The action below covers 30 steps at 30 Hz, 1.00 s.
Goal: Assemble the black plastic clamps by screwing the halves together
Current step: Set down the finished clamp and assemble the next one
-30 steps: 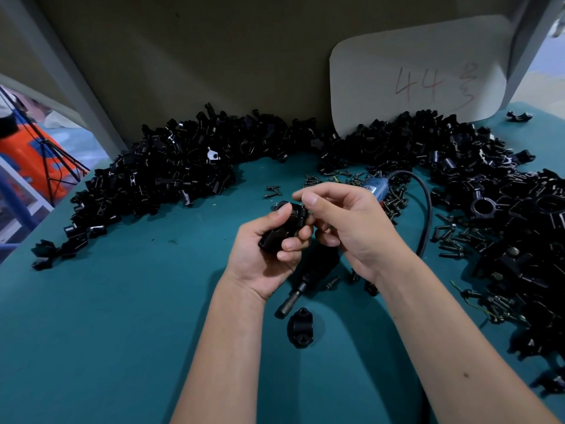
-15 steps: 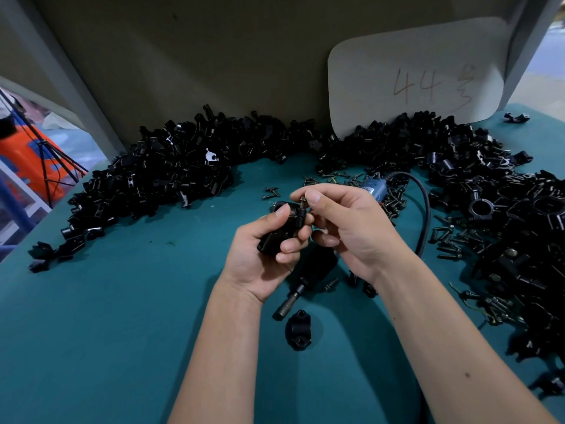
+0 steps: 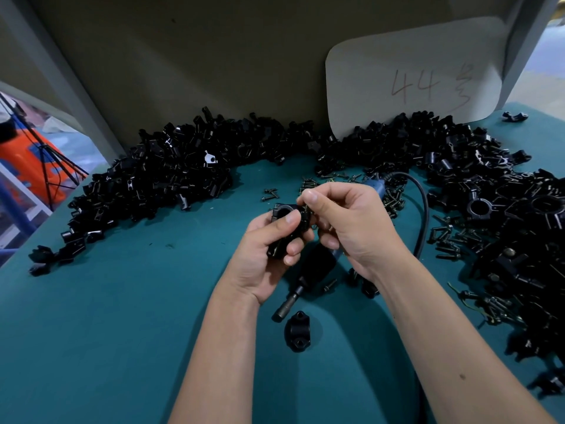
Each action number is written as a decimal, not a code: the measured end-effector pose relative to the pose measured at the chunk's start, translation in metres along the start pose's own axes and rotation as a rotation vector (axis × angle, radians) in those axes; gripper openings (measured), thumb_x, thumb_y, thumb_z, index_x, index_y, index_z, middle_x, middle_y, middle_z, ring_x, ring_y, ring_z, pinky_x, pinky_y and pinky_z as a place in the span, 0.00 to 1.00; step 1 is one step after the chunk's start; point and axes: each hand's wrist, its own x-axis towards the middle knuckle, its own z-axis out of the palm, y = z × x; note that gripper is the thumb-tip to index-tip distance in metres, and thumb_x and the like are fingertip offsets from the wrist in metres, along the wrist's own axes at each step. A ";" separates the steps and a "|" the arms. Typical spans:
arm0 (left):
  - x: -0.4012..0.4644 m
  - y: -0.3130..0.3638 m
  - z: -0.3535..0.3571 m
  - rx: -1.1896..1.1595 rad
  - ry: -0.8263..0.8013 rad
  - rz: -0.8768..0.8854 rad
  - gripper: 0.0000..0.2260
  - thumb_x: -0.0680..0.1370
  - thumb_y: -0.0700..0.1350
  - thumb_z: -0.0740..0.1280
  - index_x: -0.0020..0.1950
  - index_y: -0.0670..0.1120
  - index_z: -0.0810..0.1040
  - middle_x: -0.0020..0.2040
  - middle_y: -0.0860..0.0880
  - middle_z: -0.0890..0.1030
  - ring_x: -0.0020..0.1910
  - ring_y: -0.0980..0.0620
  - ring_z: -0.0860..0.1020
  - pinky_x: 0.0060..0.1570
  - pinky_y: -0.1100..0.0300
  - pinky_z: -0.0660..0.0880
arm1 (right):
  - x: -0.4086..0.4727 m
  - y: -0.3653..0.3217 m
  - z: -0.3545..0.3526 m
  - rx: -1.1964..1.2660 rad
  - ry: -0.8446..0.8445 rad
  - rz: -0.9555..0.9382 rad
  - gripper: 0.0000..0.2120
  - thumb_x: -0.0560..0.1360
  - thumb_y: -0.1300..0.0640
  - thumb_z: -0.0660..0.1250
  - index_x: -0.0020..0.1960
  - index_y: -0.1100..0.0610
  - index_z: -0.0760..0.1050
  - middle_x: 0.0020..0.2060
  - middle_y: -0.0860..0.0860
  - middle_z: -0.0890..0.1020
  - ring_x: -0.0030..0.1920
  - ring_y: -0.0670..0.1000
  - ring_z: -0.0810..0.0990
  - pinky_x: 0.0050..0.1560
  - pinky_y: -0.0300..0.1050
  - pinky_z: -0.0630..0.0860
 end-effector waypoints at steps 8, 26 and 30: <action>0.008 -0.012 0.010 0.338 0.213 0.272 0.05 0.73 0.33 0.76 0.46 0.39 0.83 0.35 0.46 0.80 0.30 0.55 0.74 0.29 0.63 0.74 | 0.003 0.008 -0.006 -0.176 0.188 -0.060 0.10 0.75 0.53 0.79 0.38 0.56 0.82 0.25 0.46 0.76 0.23 0.46 0.65 0.24 0.38 0.63; -0.001 0.002 0.011 0.089 0.039 0.107 0.05 0.75 0.44 0.71 0.42 0.48 0.87 0.39 0.45 0.83 0.28 0.58 0.73 0.25 0.69 0.70 | -0.002 0.000 -0.004 0.020 -0.065 0.026 0.09 0.82 0.58 0.68 0.52 0.54 0.87 0.35 0.49 0.81 0.33 0.46 0.76 0.27 0.35 0.64; -0.001 0.001 0.012 0.086 0.021 0.093 0.03 0.75 0.43 0.72 0.42 0.47 0.86 0.40 0.46 0.82 0.28 0.58 0.73 0.25 0.68 0.70 | -0.002 -0.001 -0.002 0.090 -0.010 0.064 0.04 0.73 0.53 0.76 0.44 0.54 0.85 0.32 0.48 0.81 0.32 0.47 0.78 0.32 0.38 0.72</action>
